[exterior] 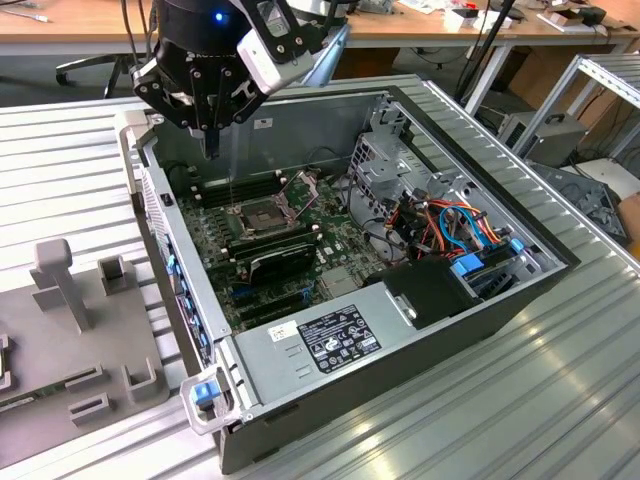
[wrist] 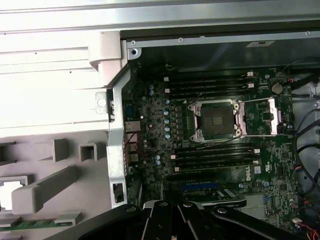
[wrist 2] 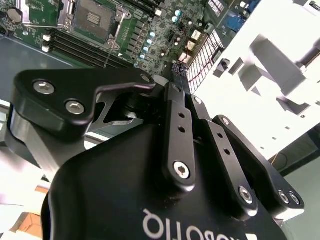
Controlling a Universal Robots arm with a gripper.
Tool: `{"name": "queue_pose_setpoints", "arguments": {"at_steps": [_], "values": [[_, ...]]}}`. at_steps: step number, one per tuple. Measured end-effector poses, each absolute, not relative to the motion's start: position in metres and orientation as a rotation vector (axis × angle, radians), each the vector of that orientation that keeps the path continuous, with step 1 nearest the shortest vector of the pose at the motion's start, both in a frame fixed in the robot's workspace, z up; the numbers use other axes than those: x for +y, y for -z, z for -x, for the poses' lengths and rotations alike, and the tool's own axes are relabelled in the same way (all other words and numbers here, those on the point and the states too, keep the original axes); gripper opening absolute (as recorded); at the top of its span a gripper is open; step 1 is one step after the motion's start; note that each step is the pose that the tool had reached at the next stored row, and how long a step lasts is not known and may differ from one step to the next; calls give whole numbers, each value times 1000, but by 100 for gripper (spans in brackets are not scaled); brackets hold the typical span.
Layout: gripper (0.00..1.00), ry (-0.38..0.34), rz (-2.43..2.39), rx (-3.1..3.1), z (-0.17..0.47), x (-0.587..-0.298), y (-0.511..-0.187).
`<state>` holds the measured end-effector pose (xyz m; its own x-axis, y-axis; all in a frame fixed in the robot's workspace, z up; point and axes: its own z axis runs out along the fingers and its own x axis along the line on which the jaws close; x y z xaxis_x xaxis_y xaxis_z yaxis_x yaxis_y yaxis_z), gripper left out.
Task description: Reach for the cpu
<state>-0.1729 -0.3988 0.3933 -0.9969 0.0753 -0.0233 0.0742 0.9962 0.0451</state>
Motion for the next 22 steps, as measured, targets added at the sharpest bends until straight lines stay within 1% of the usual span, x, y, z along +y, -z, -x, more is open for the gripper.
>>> {"name": "queue_pose_setpoints", "arguments": {"at_steps": [17, 19, 22], "values": [[11, -69, -117, 3114, 186, -399, -393], [11, -69, -117, 3114, 211, -399, -393], [11, -69, -117, 3114, 211, -399, -393]]}}
